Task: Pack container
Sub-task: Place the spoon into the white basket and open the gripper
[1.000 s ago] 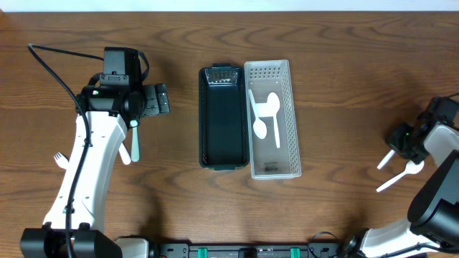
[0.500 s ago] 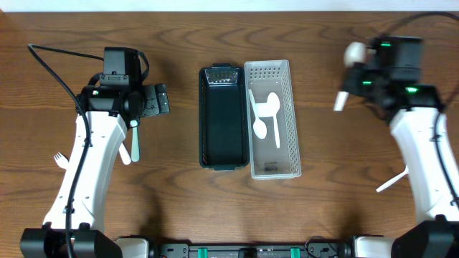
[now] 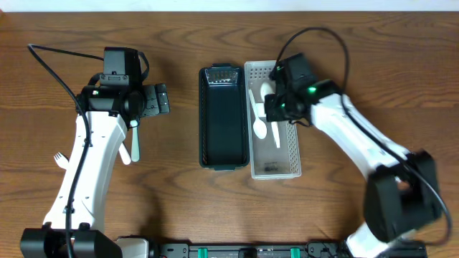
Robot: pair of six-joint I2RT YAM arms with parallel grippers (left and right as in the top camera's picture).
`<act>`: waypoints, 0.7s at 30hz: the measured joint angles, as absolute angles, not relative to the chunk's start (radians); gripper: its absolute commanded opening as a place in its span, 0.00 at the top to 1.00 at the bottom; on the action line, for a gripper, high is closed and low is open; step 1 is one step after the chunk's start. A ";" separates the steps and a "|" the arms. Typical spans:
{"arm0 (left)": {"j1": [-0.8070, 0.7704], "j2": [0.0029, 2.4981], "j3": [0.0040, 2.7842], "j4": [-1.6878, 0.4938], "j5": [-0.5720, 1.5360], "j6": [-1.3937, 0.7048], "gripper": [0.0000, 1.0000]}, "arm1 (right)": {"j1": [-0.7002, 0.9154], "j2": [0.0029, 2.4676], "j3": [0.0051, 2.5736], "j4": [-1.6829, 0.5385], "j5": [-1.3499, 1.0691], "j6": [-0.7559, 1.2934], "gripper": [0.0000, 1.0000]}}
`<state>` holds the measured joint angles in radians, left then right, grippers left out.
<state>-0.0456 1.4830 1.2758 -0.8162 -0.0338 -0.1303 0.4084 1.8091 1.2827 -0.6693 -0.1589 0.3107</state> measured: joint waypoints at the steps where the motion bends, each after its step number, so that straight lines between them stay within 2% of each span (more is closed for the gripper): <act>1: -0.046 1.483 1.276 -0.816 -0.033 -0.130 0.02 | 0.409 1.836 1.283 -0.669 -0.158 0.311 0.90; 7: -0.046 1.483 1.276 -0.816 -0.034 -0.130 0.02 | 0.409 1.919 1.279 -0.658 -0.150 0.316 0.65; 15: -0.046 1.483 1.276 -0.817 -0.033 -0.130 0.02 | 0.389 1.825 1.474 -0.843 -0.054 0.305 0.62; 21: -0.046 1.483 1.276 -0.818 -0.034 -0.130 0.02 | 0.183 1.565 1.616 -0.958 0.087 0.424 0.62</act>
